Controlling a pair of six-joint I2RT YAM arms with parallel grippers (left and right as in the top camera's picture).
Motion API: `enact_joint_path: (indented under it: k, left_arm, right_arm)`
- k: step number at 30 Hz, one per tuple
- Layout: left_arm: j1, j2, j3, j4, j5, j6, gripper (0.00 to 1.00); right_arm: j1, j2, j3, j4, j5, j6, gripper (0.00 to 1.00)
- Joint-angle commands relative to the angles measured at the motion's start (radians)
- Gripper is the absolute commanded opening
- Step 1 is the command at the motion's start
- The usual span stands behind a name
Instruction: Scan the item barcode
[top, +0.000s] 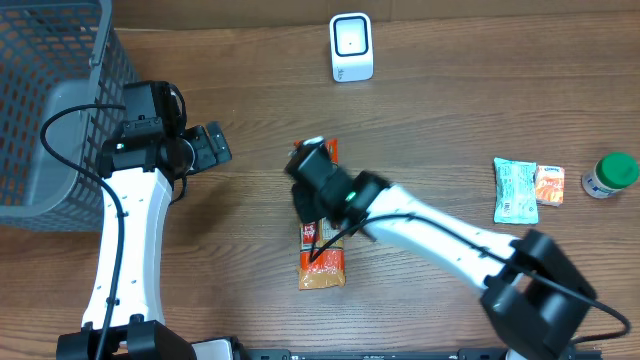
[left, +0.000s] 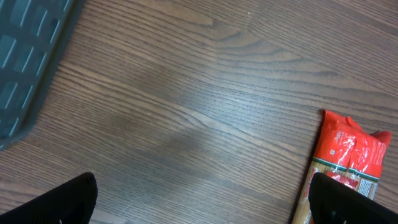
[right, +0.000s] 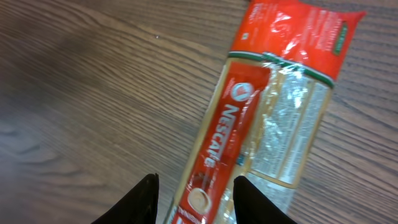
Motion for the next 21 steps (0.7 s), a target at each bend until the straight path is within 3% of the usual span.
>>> enact_joint_path:
  k: [1, 21]
  left_arm:
    - [-0.002, 0.000, 0.005, 0.000, 0.004, 0.011, 1.00]
    - [-0.002, 0.000, 0.005, 0.000, 0.004, 0.011, 1.00]
  right_arm:
    - [0.057, 0.049, 0.006, 0.029, 0.225, 0.049, 0.41]
    - [0.077, 0.127, 0.003, 0.041, 0.211, 0.049, 0.33]
